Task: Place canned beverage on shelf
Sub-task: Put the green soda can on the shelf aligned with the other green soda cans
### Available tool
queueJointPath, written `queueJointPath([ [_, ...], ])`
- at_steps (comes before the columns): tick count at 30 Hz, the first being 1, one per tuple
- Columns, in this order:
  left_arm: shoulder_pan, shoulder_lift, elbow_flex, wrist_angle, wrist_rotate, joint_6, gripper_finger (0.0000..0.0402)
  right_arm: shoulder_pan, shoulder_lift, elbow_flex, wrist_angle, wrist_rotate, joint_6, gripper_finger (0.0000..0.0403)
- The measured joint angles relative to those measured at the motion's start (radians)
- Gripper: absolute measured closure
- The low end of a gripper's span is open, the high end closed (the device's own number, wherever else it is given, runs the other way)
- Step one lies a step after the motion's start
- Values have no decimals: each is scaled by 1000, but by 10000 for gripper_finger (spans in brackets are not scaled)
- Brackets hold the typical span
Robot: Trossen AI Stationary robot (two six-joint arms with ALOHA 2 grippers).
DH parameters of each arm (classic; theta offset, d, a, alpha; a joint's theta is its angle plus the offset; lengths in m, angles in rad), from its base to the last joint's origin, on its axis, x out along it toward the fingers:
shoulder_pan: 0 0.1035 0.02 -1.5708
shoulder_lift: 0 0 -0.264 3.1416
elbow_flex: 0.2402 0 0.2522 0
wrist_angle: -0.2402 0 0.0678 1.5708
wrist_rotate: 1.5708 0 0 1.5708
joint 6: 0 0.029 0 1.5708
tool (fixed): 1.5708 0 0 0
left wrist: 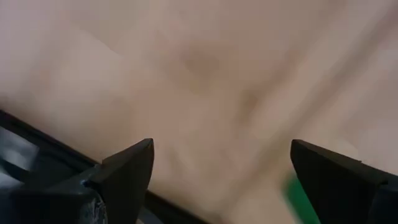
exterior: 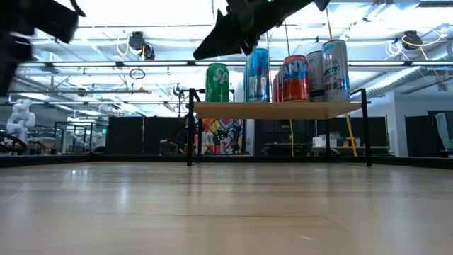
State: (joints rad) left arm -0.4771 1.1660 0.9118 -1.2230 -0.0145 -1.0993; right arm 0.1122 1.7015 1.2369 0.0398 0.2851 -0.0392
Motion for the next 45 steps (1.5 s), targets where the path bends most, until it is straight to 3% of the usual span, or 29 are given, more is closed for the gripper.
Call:
queueJointPath([
  [4,-46,0,6,90,177,-129,40,-33,-18,0,-17,-8,-27,353],
  [10,-98,0,6,129,343,-307,28,-60,-66,0,-99,-152,-47,257],
  [16,-134,1,19,140,487,-463,16,-67,-74,0,-160,-155,-52,171],
  [19,-168,0,60,142,450,-528,15,-77,-74,0,-157,-154,-61,145],
  [25,-300,10,99,147,253,-678,15,-112,-74,0,-159,-154,-69,119],
  [35,-500,99,100,262,201,-876,15,-133,-74,0,-172,-156,-41,116],
  [45,-572,174,144,261,3,-829,15,-132,-74,0,-173,-156,-25,117],
])
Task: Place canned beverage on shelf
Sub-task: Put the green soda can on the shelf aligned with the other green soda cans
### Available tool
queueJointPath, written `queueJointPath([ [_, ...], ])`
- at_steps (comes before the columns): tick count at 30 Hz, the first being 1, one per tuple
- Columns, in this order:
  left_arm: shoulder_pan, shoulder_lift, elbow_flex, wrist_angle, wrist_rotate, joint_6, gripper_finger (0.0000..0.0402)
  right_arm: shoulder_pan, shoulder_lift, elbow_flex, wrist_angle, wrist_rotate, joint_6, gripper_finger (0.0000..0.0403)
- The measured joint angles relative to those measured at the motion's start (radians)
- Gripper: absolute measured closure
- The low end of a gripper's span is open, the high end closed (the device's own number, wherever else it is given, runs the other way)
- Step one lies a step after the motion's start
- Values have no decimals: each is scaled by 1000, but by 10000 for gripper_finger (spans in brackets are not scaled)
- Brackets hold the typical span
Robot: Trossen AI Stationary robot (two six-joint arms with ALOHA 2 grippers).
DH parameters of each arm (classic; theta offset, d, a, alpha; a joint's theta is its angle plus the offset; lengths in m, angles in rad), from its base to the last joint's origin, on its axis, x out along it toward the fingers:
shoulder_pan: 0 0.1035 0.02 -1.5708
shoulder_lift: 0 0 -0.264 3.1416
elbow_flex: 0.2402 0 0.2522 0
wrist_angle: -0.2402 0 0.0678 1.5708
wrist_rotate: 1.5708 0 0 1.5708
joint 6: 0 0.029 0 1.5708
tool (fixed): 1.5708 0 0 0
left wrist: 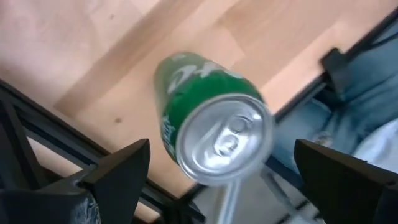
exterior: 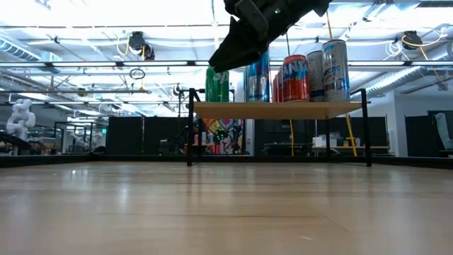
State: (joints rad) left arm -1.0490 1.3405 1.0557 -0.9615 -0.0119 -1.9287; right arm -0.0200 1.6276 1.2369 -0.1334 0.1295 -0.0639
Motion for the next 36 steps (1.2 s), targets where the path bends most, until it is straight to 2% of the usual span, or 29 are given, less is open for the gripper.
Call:
queueJointPath([
  [13,0,119,0,39,3,33,15,0,0,0,-14,0,19,117],
  [16,6,129,0,-5,3,32,19,0,0,0,-14,0,19,117],
  [19,18,130,1,-28,2,36,48,0,0,0,-14,4,19,117],
  [24,51,126,2,-46,16,95,123,0,-3,0,-23,5,24,117],
  [25,61,123,2,-47,26,111,127,0,-9,0,-33,6,30,117],
  [27,84,116,0,-51,36,144,127,0,-26,0,-69,16,47,117],
  [31,151,84,0,-105,55,242,127,6,-90,0,-193,112,109,117],
  [36,296,48,41,-248,86,458,127,50,-139,0,-409,161,229,117],
])
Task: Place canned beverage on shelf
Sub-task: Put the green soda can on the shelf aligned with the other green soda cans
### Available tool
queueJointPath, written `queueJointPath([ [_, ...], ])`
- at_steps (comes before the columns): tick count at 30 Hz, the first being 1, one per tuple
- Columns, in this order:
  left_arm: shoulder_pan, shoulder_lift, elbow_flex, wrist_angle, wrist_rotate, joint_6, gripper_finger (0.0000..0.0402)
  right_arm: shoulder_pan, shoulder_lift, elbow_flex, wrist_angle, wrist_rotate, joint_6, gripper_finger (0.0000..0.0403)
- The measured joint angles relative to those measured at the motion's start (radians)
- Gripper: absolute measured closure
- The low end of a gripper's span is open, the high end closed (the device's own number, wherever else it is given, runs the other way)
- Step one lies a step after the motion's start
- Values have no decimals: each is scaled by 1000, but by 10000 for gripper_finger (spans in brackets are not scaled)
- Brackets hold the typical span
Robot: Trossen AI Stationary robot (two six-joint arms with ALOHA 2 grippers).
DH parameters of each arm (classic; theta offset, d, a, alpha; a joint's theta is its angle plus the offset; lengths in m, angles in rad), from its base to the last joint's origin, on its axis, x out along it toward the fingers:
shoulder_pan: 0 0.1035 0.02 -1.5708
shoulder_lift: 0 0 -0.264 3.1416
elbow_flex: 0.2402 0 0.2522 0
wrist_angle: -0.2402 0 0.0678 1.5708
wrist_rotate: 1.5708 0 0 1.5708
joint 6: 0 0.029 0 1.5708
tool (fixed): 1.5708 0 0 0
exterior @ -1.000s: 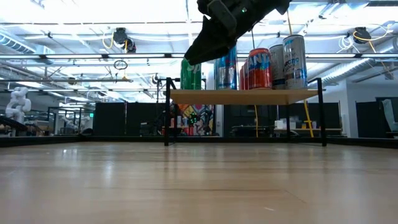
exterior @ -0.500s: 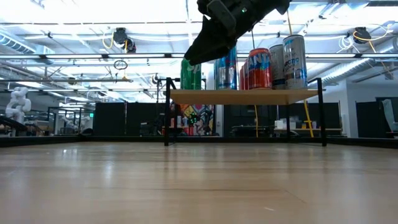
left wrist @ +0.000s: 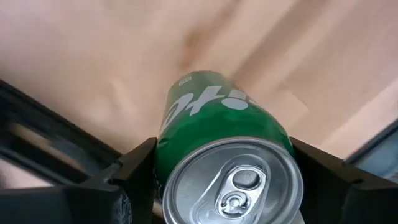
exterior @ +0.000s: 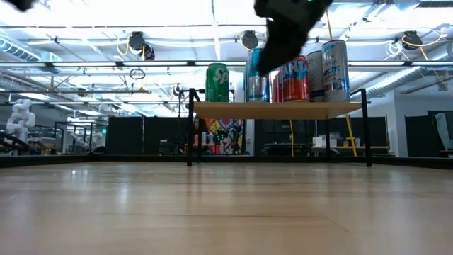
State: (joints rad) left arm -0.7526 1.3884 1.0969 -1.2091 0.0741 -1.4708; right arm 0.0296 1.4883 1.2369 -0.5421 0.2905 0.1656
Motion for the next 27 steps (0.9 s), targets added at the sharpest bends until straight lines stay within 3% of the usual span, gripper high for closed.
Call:
queueJointPath([
  [5,194,-7,115,-177,-63,306,124,81,6,-1,-180,0,128,117],
  [14,602,-6,343,-210,-105,811,122,219,12,-1,-212,55,232,117],
  [19,816,18,452,-178,-170,997,122,255,12,-1,-246,103,250,117],
  [27,1027,157,608,-30,-129,1193,121,254,11,-37,-290,110,319,117],
])
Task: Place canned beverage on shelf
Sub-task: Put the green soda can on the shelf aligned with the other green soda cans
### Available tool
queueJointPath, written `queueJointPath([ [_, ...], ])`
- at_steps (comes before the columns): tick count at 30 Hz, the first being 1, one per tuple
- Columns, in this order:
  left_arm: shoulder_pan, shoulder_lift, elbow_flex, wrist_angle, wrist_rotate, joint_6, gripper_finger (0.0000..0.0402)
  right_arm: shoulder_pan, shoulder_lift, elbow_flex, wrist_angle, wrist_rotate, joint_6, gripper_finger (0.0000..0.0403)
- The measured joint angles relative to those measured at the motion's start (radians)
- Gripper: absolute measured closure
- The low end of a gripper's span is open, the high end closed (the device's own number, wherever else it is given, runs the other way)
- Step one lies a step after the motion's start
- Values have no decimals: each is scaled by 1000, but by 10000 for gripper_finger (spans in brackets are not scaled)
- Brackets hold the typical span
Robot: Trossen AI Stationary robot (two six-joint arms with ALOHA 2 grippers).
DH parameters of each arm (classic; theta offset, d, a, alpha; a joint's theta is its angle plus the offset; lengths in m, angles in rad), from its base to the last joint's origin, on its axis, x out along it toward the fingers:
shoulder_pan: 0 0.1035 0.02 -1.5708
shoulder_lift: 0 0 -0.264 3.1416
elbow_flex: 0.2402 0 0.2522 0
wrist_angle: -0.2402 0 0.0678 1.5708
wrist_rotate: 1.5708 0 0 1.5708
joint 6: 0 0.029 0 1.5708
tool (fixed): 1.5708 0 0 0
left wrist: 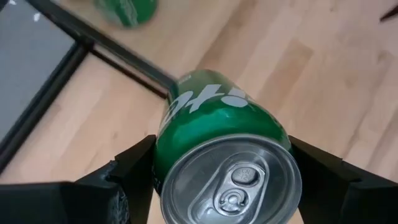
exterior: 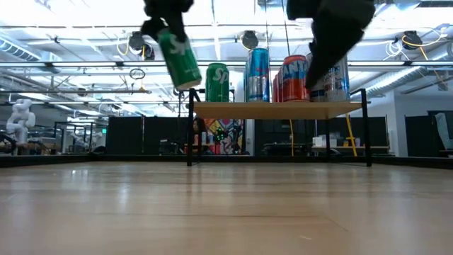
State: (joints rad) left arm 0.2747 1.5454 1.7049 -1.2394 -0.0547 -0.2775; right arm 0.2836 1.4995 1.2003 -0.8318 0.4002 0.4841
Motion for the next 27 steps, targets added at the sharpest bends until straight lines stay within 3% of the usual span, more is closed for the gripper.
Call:
queueJointPath([
  [8,70,220,239,-25,52,80,121,0,0,-122,3,-7,107,117],
  [14,85,303,418,-133,61,100,121,0,0,-190,20,-8,165,117],
  [27,153,407,489,-167,70,100,120,-35,-5,-199,177,-32,51,117],
])
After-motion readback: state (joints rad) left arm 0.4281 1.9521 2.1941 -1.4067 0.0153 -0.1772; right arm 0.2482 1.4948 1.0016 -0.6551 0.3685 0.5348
